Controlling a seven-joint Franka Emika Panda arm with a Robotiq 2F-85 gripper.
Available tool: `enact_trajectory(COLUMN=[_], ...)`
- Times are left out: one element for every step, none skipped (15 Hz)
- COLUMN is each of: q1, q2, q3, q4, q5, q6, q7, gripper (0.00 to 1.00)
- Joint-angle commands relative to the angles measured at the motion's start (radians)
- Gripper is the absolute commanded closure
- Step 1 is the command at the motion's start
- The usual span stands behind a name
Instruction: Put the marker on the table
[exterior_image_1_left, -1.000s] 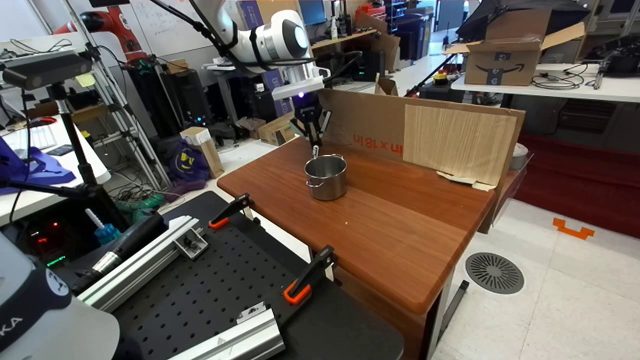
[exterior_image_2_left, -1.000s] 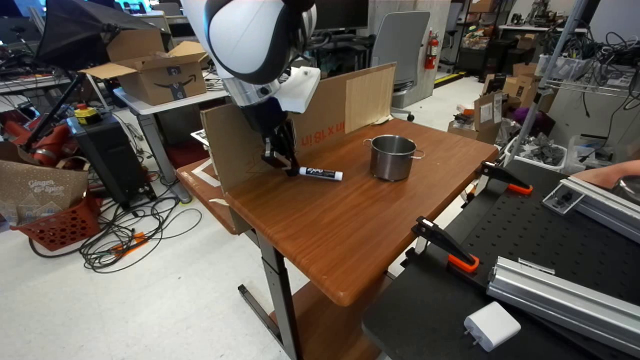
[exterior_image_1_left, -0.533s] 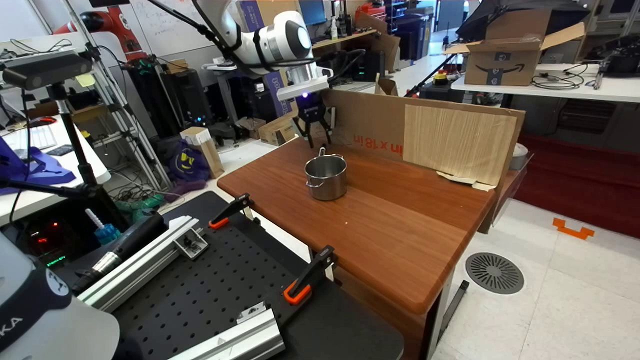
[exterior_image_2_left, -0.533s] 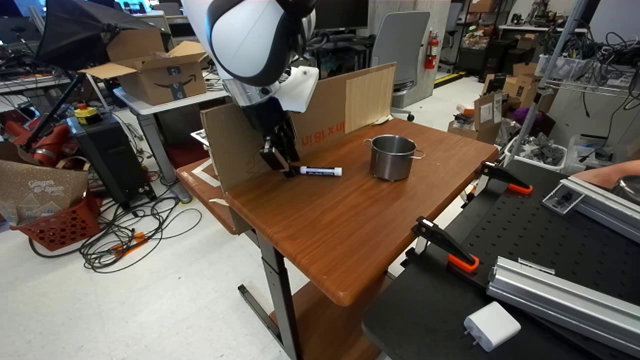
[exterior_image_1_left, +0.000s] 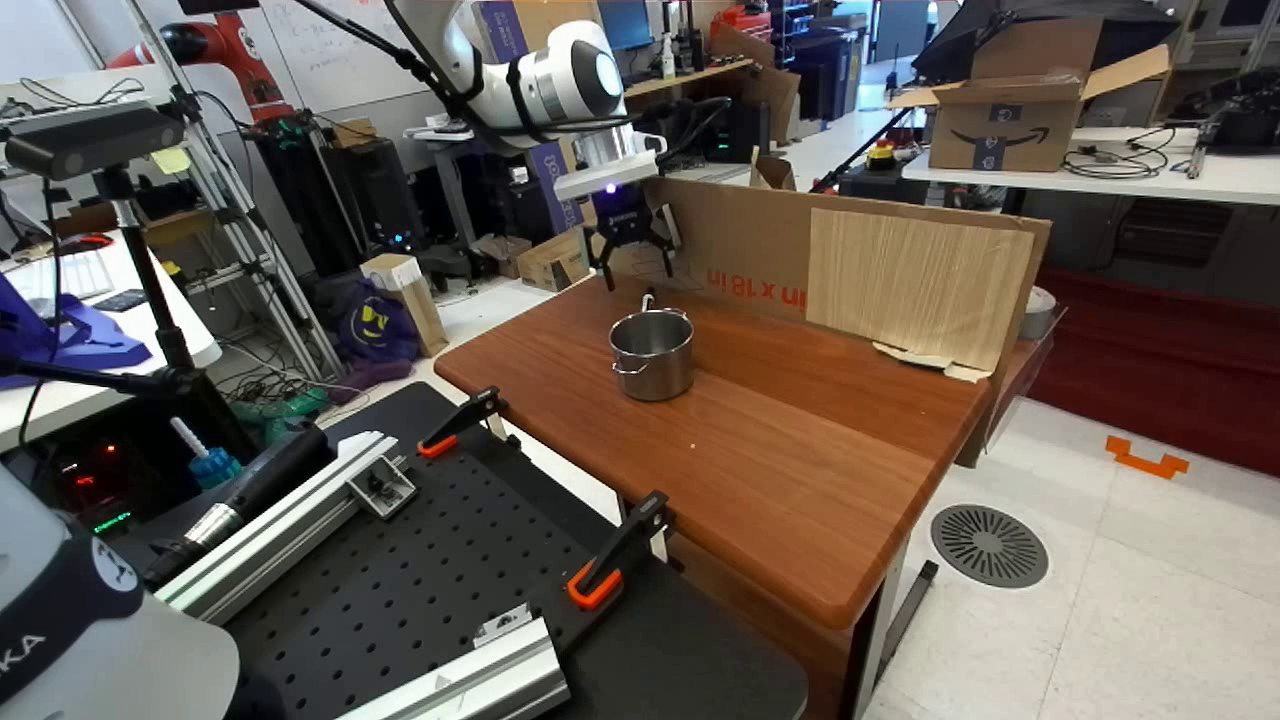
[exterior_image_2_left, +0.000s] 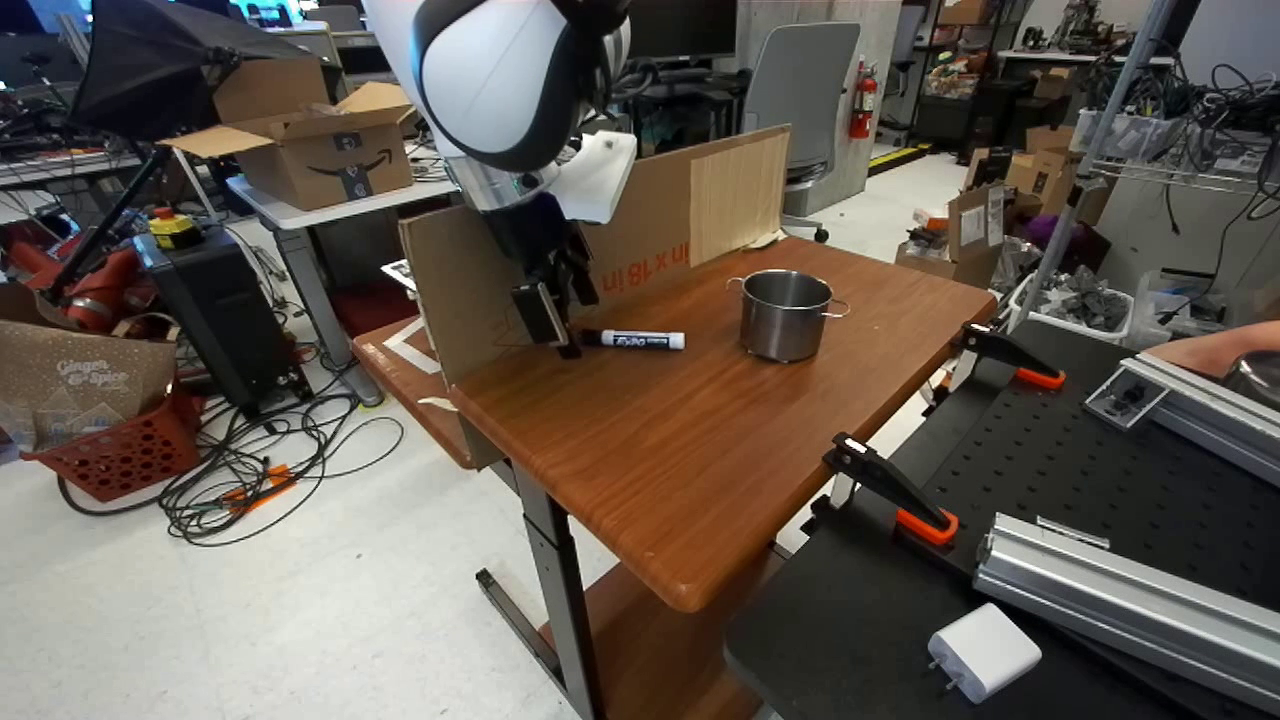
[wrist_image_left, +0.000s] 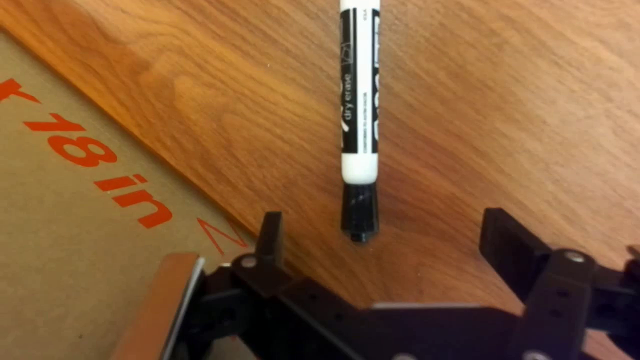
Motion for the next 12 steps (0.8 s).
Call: enact_trajectory(q1=[0.010,0.010,0.008,0.008,0.008,0.007,0.006,0.005,0.018,0.010,0.011,0.011], q2=[0.007,0.002,-0.013,-0.021,-0.038,-0.048,-0.065,-0.076,-0.089,-0.047,-0.059,-0.067], q3=[-0.008,-0.007,-0.004,-0.003,0.000,0.002,0.008,0.012,0.000,0.008,0.009,0.009], q4=[0.029,0.025,0.010,0.002,-0.016,-0.023,-0.036,-0.043,-0.045,0.001,-0.008,-0.015], q5=[-0.001,-0.001,0.000,0.000,-0.001,0.000,0.002,0.003,-0.015,0.006,0.006,0.005], q6=[-0.017,-0.015,-0.008,-0.002,0.013,0.016,0.022,0.026,-0.006,-0.003,-0.004,-0.004], q7=[-0.008,-0.008,-0.009,-0.007,-0.004,-0.004,-0.004,-0.006,0.000,-0.002,-0.002,-0.001], gripper=[0.00,0.00,0.00,0.00,0.00,0.00,0.00,0.00,0.00,0.00,0.00,0.00])
